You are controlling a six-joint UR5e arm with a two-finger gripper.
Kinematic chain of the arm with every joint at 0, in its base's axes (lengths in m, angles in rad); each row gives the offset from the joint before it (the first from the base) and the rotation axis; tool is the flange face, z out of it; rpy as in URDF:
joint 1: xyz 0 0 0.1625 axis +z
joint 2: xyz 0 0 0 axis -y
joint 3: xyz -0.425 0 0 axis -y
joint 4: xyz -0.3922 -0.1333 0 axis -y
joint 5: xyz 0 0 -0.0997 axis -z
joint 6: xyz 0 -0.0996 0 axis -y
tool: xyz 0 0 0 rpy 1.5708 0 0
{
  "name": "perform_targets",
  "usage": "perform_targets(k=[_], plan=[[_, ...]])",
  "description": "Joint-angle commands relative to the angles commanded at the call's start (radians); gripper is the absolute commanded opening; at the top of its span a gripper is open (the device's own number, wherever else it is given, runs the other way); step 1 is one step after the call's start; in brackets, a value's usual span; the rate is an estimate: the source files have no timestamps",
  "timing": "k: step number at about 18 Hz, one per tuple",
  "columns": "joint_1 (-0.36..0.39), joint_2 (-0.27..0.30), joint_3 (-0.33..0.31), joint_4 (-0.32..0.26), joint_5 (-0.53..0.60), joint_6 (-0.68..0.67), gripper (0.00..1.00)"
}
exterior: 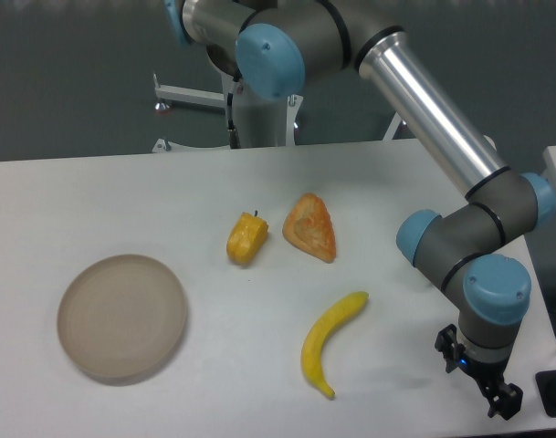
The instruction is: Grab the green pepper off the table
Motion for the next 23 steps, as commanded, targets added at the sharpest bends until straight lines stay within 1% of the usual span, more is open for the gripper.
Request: perform_targets(k=[4, 7, 9, 11, 15, 18, 20, 23], plan=[[-0.002, 0.003, -0.002, -0.002, 0.0, 0.0, 1.0], [-0.002, 0.02, -0.005, -0.009, -0.006, -0.002, 1.0], [0.002, 0.04, -0.038, -0.008, -0.014, -0.003, 1.0], [0.002, 0.052, -0.049, -0.009, -0.014, -0.008, 1.0], [0.006, 0.095, -0.098, -0.037, -0.015, -0.012, 1.0], [0.015, 0.144, -0.147, -0.069, -0.023, -0.04, 1.0], [0.028, 0.182, -0.192, -0.093, -0.057, -0.046, 1.0], [0.066, 0.26, -0.283, -0.142, -0.06, -0.048, 1.0]])
